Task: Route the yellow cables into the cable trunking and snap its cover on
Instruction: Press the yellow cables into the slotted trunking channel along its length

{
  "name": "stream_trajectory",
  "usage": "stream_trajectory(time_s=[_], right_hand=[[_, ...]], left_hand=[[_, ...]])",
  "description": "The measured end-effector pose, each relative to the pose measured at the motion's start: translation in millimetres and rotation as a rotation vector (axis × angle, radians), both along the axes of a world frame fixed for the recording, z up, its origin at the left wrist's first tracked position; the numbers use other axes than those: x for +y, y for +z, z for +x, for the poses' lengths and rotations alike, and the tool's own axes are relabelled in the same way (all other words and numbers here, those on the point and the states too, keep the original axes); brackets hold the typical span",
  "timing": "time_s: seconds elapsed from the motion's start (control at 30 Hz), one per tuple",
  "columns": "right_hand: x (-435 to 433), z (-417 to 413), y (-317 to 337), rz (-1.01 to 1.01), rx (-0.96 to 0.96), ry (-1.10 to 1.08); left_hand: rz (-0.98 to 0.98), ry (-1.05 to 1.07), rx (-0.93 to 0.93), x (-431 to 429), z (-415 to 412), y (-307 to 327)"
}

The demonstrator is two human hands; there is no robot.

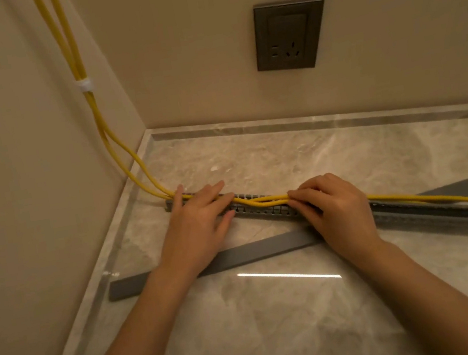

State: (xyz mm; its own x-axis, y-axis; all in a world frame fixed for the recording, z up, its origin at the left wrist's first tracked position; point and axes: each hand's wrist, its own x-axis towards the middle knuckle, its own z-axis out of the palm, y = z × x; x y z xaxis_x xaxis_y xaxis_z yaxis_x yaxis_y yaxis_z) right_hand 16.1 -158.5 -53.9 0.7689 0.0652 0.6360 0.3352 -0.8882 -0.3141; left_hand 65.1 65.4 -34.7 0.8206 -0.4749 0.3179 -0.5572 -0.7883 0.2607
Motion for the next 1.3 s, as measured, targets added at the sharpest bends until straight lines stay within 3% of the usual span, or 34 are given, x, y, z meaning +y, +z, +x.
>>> stream_trajectory(time_s=[0.2,0.47,0.83,0.93,1.1,1.2,1.3], right_hand=[[5.3,-2.1,7.1,-0.037,0.034,-0.064],[13.0,-9.3,23.9,-0.161,0.237,-0.099],[18.8,-35.1,8.5,-0.271,0.352,-0.110],[16.7,-38.2,9.6,-0.205,0.362,-0.091],[-0.2,-39.8,21.8,0.125,0.419,0.031],[-27.4,-41.2,28.4,0.053,0.360,-0.099],[-56.1,-42.8,32.2,-0.073,0.458,-0.253]], left_hand=[[-0.011,-0.144,-0.053,-19.7,-17.3,0.0],[0.111,-0.089,-0.041,-26.5,-30.2,-7.7],[0.075,-0.062,-0.025,-39.1,-29.7,-3.9],[0.079,-0.082,0.008,-41.8,-28.0,-2.0],[0.136,-0.032,0.054,-50.2,-20.3,3.4],[0.237,-0.025,0.027,-55.4,-18.9,7.6],[0.326,-0.010,-0.027,-61.1,-20.6,14.1]])
